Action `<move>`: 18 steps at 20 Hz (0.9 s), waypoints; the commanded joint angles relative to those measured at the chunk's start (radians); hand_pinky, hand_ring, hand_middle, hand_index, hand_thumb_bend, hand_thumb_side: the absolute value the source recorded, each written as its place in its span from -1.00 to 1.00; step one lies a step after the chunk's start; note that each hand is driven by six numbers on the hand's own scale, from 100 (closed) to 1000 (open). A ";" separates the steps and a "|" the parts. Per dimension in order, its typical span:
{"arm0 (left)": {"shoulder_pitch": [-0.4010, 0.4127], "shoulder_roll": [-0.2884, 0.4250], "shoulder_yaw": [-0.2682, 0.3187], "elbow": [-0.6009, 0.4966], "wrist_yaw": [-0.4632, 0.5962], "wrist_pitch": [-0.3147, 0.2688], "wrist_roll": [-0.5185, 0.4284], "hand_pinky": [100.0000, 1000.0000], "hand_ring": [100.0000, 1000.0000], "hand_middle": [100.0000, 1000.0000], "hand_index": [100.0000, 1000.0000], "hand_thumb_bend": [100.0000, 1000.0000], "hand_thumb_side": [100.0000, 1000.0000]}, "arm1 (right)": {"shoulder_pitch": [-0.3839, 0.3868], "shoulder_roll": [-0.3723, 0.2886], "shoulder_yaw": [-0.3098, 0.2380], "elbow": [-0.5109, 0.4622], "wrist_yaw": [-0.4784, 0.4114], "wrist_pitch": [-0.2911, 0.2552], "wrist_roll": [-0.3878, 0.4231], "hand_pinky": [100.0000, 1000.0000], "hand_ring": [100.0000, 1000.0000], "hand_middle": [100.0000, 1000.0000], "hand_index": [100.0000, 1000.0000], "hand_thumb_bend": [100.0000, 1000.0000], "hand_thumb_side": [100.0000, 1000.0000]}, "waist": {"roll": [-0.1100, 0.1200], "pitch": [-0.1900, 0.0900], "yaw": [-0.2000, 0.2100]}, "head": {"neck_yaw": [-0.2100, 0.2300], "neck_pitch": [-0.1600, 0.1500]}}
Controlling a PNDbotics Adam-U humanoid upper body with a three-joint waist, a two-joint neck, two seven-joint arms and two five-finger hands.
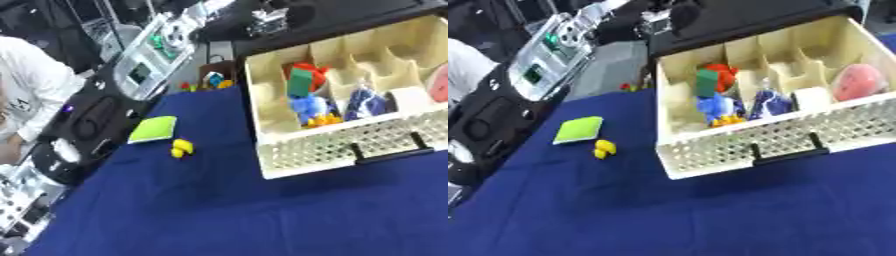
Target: Pick up objects from table and place into drawer.
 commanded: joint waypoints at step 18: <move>0.133 0.075 0.190 -0.163 0.182 -0.053 0.154 -0.10 0.27 0.24 0.65 0.29 1.00 | -0.005 -0.027 -0.014 -0.010 0.013 -0.030 -0.051 0.09 0.15 0.04 0.46 -1.00 1.00 | -0.025 -0.023 0.054 | -0.061 0.007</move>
